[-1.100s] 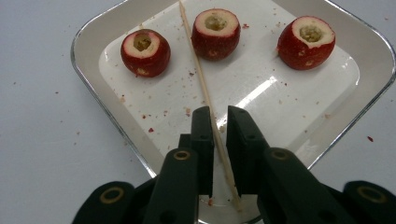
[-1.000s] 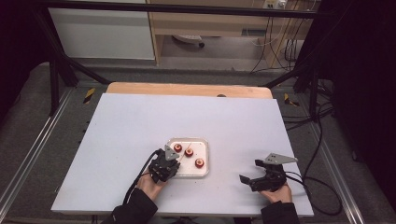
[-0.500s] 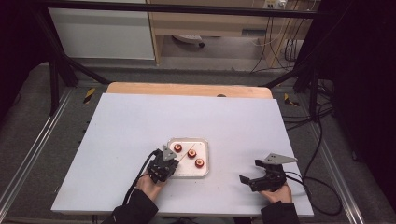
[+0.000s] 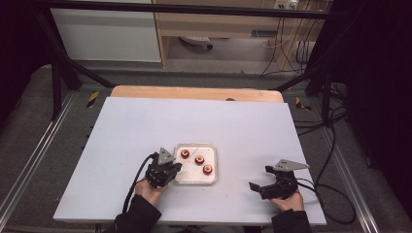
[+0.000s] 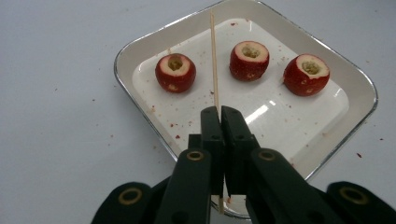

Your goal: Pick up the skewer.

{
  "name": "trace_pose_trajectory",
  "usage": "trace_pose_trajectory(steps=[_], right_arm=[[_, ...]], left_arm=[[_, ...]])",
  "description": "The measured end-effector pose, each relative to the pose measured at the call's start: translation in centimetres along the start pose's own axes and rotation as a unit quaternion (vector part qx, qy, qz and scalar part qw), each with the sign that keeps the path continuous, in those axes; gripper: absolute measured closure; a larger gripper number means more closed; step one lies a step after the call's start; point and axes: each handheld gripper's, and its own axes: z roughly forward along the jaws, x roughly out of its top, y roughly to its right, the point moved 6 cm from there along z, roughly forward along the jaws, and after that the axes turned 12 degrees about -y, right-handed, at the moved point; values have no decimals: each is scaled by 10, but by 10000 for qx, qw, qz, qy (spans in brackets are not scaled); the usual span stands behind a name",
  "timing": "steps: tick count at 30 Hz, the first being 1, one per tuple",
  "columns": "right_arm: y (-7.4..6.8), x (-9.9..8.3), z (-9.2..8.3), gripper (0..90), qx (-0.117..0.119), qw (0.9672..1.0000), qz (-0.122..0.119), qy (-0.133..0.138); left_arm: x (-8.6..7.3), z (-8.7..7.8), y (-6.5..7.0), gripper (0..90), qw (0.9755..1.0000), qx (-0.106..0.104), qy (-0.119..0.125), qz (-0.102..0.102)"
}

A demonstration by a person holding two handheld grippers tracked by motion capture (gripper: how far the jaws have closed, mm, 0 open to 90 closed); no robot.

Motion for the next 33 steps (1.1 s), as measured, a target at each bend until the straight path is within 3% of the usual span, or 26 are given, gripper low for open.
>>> trace_pose_trajectory(steps=[13,25,33], right_arm=[[-9,6,4,7,-93,9996,-260,-97],[-22,15,7,7,-202,9980,-563,-191],[-37,26,10,7,-421,9935,-999,-335]], left_arm=[[0,-11,4,884,9990,-336,125,277],[2,-15,13,884,9958,-665,55,629],[8,-20,18,884,9927,-823,0,885]])
